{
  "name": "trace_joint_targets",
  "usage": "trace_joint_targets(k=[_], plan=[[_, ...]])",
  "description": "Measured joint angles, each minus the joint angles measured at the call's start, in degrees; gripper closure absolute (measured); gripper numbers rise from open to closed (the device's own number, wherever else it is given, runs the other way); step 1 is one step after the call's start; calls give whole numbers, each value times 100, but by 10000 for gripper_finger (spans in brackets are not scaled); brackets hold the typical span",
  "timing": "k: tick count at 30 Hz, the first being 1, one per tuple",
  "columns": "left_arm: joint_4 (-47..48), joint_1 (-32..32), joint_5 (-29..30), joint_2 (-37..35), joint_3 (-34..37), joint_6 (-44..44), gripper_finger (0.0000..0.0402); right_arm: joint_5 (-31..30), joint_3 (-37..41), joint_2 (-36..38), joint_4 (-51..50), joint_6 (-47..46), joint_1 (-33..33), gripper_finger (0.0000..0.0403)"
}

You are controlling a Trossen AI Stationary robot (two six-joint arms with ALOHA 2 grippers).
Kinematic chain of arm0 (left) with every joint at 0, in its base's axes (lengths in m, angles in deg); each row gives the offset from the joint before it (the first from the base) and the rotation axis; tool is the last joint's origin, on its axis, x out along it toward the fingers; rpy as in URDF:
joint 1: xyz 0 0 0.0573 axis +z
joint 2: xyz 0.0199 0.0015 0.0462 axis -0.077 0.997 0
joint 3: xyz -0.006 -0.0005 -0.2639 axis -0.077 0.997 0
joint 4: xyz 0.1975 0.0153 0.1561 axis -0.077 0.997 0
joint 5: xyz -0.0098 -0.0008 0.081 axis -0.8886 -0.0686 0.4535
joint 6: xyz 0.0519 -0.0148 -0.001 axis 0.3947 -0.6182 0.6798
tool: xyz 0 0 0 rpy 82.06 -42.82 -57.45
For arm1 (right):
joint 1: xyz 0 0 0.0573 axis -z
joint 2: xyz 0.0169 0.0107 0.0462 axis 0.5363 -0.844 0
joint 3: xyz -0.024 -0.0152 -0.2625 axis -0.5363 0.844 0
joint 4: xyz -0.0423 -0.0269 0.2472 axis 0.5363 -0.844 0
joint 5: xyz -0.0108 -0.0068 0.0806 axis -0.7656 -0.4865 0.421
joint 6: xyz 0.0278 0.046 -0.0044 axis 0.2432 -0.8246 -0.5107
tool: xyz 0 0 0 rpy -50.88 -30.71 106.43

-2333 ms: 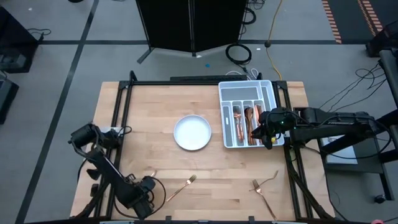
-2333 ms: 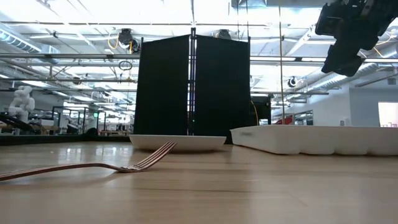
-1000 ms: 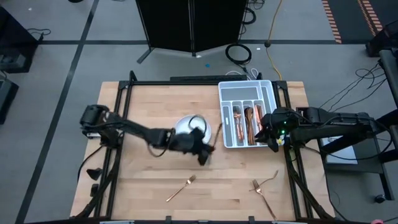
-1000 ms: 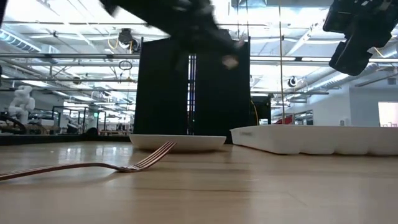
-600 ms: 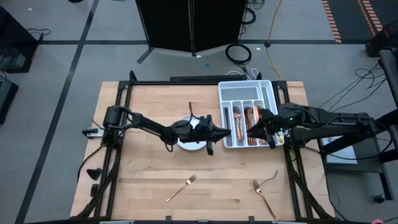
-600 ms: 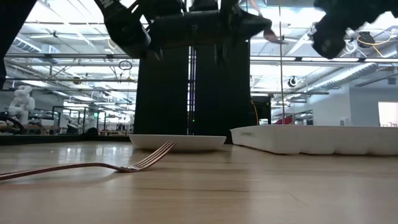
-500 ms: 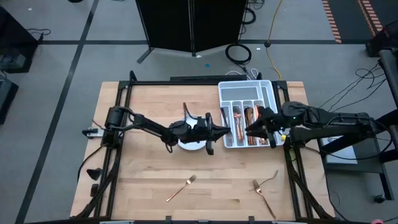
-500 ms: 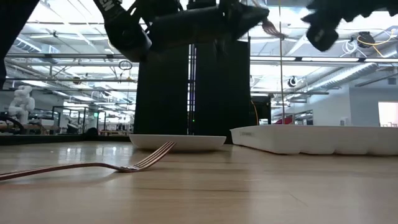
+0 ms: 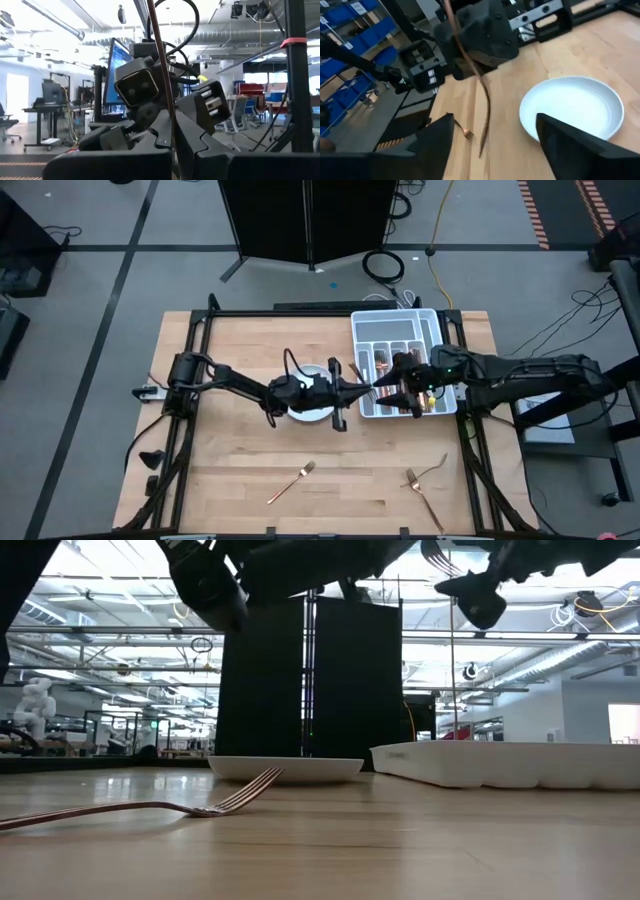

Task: Sort silverware
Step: Put the fork in the silverware tray

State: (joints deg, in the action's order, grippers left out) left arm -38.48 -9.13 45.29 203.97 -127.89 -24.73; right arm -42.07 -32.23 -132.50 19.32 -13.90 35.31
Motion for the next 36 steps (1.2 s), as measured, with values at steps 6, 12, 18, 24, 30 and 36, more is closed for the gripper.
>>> trace_joint_targets(k=[6,12,18,24,30,36], plan=[[-5,61,3,-28,-2,280,402,-36,0,-220,395,100,4,106],[1,157,-1,-28,-2,253,402,-308,0,-545,371,193,3,176],[149,176,154,-30,-2,237,393,-291,0,-532,99,510,30,382],[781,170,226,-39,-7,93,348,-327,0,-213,-681,604,59,400],[1503,182,-24,-39,-5,-225,297,-255,-2,-66,-1708,697,110,402],[2666,184,-146,-39,-7,-656,264,-282,-2,-69,-2914,793,185,402]])
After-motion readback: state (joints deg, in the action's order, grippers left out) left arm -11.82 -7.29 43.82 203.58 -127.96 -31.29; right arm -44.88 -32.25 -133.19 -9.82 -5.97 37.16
